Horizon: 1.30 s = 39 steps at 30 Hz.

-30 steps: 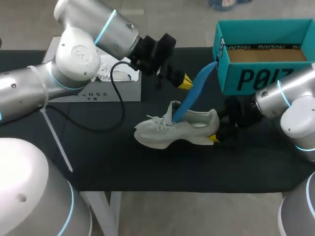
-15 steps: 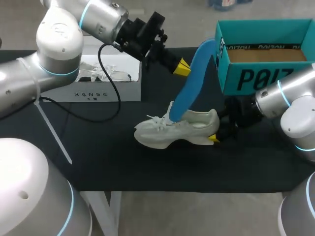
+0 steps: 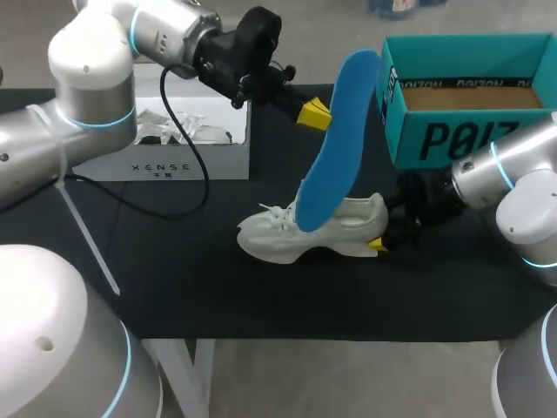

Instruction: Take the shoe out of the shoebox, open the shoe tongue, remove and reinsert the insole, then place the shoe into the shoebox

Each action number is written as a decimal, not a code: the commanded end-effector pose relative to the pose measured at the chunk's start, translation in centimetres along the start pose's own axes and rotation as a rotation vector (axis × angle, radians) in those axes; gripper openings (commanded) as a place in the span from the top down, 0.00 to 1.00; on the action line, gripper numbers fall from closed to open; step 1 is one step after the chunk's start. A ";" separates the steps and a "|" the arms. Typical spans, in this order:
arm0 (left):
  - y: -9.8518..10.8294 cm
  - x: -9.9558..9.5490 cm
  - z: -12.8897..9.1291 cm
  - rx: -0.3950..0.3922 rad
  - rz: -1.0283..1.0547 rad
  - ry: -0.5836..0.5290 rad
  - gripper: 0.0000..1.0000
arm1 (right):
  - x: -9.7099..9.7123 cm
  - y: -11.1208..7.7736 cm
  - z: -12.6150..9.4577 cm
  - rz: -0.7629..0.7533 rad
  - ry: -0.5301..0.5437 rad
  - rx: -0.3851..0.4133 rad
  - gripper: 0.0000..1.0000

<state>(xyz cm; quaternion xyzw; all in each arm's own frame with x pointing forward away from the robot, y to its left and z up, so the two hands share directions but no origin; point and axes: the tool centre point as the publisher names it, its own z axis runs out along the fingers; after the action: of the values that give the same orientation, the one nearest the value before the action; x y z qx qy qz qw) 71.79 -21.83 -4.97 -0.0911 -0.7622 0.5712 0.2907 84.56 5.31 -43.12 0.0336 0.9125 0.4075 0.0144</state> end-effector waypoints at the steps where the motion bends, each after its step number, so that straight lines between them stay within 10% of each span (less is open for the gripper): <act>1: -0.4 2.1 -0.5 0.013 -0.008 0.016 1.00 | 0.3 -0.3 0.6 0.001 -0.003 0.005 1.00; 14: -2.3 9.0 0.0 0.098 -0.043 0.175 1.00 | 0.3 -0.3 0.6 0.001 -0.003 0.005 1.00; 16: -2.5 9.6 0.2 0.117 -0.042 0.193 1.00 | 0.3 -0.3 0.6 0.001 -0.003 0.005 0.64; 18: -2.6 10.4 0.5 0.101 -0.021 0.187 1.00 | 0.3 0.0 0.4 -0.001 -0.009 0.007 0.00; 39: -2.9 15.1 0.6 0.158 0.005 0.188 1.00 | 0.6 4.6 -3.9 -0.052 -0.043 0.438 0.00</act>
<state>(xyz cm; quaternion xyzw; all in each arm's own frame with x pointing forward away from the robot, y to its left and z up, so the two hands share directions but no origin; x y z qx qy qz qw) 60.57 -16.82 2.56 -0.1310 -0.6830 0.6145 0.3724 84.08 5.23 -38.30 0.0192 0.9591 0.2795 0.0401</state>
